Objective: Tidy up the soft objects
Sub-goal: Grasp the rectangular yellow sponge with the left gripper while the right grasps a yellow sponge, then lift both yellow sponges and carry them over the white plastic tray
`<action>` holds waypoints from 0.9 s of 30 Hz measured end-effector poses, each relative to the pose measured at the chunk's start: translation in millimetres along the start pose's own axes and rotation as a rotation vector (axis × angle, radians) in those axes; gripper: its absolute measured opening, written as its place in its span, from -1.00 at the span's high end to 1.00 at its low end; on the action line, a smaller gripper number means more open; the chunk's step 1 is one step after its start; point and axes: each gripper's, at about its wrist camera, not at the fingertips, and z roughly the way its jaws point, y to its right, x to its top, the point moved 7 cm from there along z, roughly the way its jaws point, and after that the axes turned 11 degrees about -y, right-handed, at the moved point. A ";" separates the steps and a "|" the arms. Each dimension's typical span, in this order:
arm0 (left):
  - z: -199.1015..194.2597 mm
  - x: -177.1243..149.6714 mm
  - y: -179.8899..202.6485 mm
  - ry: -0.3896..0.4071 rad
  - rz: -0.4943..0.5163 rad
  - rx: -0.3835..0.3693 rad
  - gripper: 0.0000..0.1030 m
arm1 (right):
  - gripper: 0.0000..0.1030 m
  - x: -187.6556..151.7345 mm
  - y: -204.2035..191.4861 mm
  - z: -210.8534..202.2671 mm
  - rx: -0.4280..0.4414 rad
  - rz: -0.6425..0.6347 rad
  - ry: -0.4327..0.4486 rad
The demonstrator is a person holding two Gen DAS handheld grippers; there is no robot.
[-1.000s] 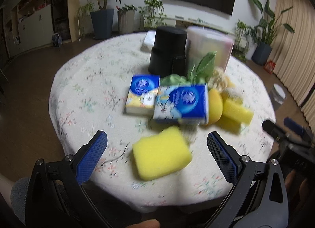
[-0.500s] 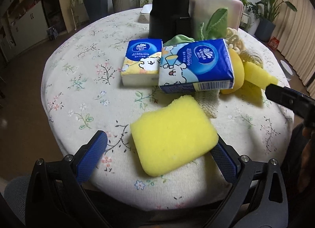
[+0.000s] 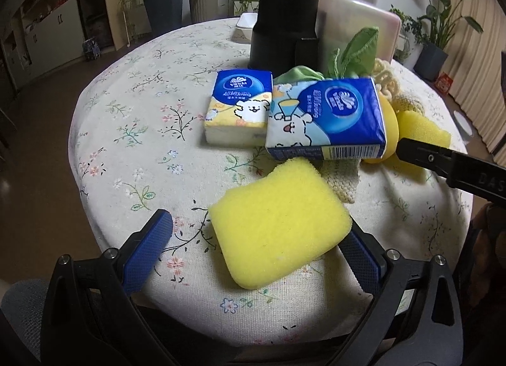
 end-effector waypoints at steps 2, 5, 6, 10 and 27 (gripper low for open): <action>-0.6 1.0 -1.9 0.006 -0.005 0.010 -0.82 | -0.32 0.9 4.8 0.4 -0.004 0.010 0.005; -1.4 2.0 -1.7 0.018 -0.002 0.022 -0.53 | -0.08 4.7 10.4 3.2 -0.014 0.018 0.010; -2.2 2.8 -2.0 0.024 -0.003 0.016 -0.41 | -0.03 5.2 11.7 3.7 -0.023 0.015 0.013; -4.4 3.3 -4.6 0.035 -0.022 -0.005 -0.29 | 0.28 7.5 14.1 5.3 -0.036 0.003 0.021; -10.3 6.4 -7.0 0.057 -0.059 -0.118 0.01 | 0.74 -2.8 3.6 -20.5 -0.001 -0.052 0.087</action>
